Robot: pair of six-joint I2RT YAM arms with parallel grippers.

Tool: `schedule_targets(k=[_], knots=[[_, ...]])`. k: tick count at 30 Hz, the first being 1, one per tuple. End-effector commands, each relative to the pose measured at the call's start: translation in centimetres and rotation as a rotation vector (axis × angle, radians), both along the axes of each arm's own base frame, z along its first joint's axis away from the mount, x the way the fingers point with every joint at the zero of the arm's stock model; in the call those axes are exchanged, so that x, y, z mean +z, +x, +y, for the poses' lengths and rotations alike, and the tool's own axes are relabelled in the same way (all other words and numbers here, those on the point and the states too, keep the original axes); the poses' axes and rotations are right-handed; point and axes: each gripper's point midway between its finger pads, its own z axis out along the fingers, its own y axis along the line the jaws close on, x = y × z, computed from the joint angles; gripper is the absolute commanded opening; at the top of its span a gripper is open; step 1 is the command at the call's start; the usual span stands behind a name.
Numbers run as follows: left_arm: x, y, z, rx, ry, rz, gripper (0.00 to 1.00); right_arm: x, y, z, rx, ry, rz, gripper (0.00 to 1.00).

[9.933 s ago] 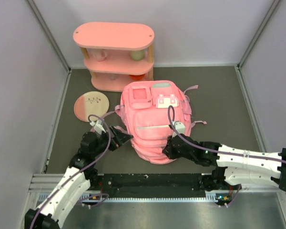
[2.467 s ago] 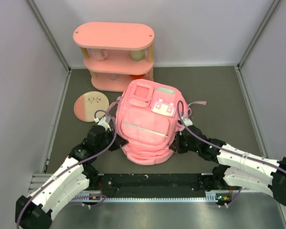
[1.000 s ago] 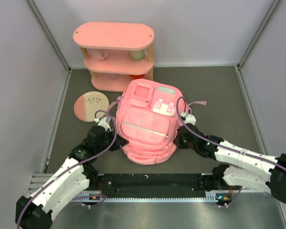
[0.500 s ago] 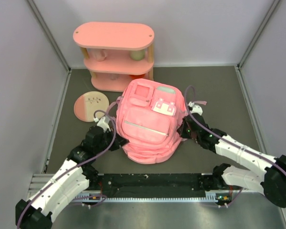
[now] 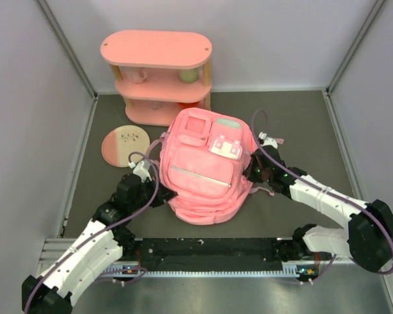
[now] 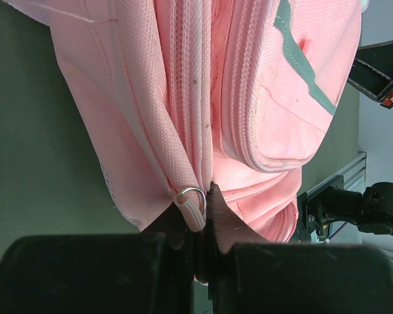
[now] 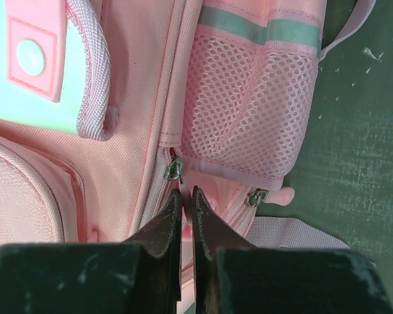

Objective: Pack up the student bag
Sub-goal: Zip the student bag at the center of the board.

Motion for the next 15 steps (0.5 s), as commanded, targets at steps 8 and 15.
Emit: schedule_targets(k=[8, 15], knots=[[0.0, -0.3, -0.9, -0.096, -0.003, -0.032, 0.00, 1.3, 2.0, -3.9, -0.135, 0.032, -0.061, 0.37], [1.1, -1.0, -3.6, -0.240, -0.114, -0.013, 0.00, 2.3, -0.4, -3.0, -0.089, 0.157, -0.031, 0.72]])
